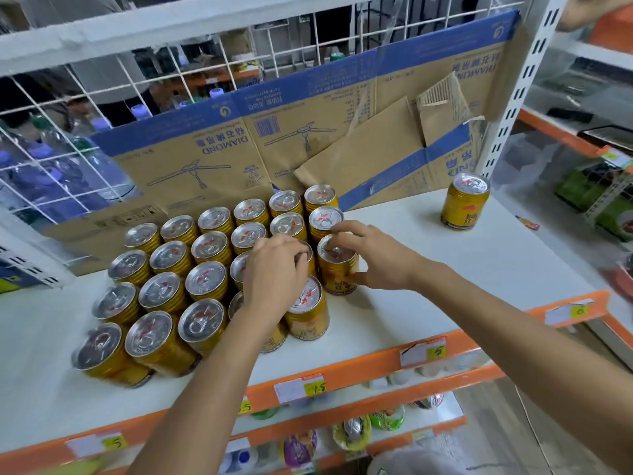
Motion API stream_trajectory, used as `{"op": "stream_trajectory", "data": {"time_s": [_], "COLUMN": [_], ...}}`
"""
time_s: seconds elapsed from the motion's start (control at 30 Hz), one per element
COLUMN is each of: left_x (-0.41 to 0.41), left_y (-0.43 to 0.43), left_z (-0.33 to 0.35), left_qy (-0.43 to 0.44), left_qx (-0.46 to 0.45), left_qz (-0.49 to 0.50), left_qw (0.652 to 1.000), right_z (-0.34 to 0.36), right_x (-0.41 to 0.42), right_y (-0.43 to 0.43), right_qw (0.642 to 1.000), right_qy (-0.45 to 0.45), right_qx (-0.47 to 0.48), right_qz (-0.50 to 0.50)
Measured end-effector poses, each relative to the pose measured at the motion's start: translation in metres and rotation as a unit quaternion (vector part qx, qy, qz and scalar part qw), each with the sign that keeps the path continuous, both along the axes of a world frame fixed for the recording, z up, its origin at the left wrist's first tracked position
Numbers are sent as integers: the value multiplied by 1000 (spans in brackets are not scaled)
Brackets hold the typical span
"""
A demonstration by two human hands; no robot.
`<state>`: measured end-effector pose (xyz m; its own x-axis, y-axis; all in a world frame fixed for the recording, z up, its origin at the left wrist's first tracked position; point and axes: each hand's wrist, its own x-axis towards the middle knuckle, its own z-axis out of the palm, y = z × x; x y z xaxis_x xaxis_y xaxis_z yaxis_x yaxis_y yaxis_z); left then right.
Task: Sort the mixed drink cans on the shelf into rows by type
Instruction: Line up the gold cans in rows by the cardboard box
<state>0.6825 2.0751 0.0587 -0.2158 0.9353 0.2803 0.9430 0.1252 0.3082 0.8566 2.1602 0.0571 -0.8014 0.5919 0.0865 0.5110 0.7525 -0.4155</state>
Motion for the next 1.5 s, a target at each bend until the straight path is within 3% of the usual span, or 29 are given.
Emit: {"op": "stream_trajectory", "data": {"time_s": [0.4,0.63,0.8,0.97,1.1,1.33,1.5], "left_x": [7,34,62,91,111,125,120], "left_y": [-1,12,38,71,91,110,113], "left_z": [11,25,27,23,18,15,4], "left_qy": [8,8,-11,-20,-15,11,12], "left_qx": [-24,17,2,-19,-44,-74,-101], "left_qz": [24,12,-35,-79,-93,-76,-55], "left_qw": [999,1000,999,996,995,994,993], "right_z": [-2,-3,-4,-3,-1,-14,-23], "right_x": [2,21,56,98,128,154,161], "right_y": [-2,10,32,59,81,121,139], "right_qw": [1000,998,991,962,942,951,961], "right_qy": [-17,9,54,105,116,94,83], "right_qx": [3,-50,5,98,121,-63,-92], "right_qz": [-25,-39,-126,-232,-291,-287,-247]}}
